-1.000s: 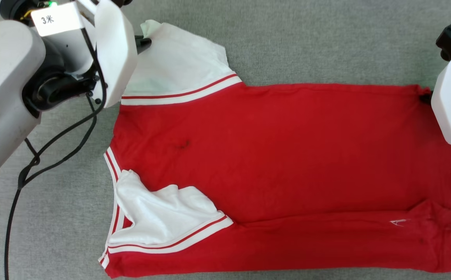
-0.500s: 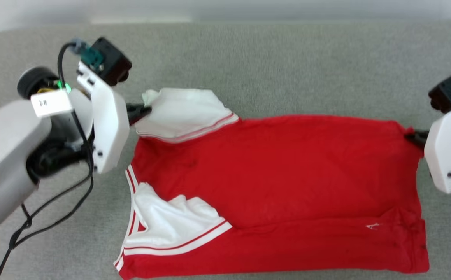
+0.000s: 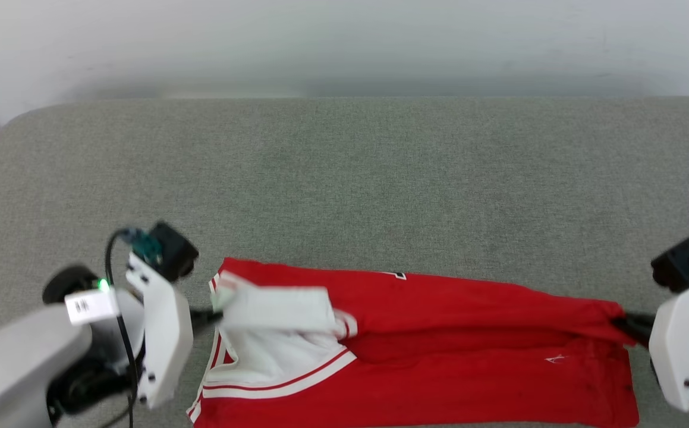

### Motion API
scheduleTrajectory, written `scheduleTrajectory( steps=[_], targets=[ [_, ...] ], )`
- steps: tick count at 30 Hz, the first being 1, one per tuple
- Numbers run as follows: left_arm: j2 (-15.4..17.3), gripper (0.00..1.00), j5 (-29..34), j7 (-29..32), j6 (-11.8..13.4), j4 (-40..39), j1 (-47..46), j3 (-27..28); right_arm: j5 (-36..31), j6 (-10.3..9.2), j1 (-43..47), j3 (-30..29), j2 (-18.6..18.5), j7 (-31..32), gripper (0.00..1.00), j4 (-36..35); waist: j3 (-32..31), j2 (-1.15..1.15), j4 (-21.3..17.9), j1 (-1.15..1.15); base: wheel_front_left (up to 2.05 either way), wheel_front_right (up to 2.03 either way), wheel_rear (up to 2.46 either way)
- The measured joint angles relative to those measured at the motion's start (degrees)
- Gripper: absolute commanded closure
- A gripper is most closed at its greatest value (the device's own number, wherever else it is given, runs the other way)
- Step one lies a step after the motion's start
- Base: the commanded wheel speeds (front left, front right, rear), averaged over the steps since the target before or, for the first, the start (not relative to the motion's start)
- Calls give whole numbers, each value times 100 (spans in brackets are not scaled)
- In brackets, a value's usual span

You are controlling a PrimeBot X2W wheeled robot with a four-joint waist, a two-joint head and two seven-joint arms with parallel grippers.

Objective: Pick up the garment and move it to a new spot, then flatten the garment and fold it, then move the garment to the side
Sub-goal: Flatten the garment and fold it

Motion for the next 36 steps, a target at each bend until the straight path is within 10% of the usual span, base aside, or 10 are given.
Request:
scheduleTrajectory(
  steps=[13, 14, 15, 16, 22, 36],
  targets=[
    [-341, 100, -45, -248, 11, 602, 1100, -121, -431, 0, 927, -296, 447, 110, 100, 43, 240, 0, -16, 1, 0, 0, 0],
    [-370, 93, -18, -331, 12, 656, 1104, -105, -426, 0, 936, -330, 475, 104, 89, 58, 237, 0, -17, 1, 0, 0, 0],
    [-400, 0, -13, -445, 14, 698, 1117, -66, -423, 0, 948, -394, 519, 76, 51, 78, 225, 0, -18, 1, 0, 0, 0],
    [-424, 0, -13, -545, 20, 724, 1123, -27, -425, 0, 953, -439, 554, 47, 0, 81, 203, 0, -21, 1, 0, 0, 0],
    [-426, 0, 196, -1574, 342, 630, 1196, 359, -513, 0, 985, -853, 475, -219, 0, -267, 4, 0, -29, 1, 0, 0, 0],
    [-714, 0, 951, -3726, 2013, 682, 1754, 1210, -341, 1, 1448, -2570, 850, -416, 0, -598, -48, 0, 37, 2, 0, 0, 0]
  ],
)
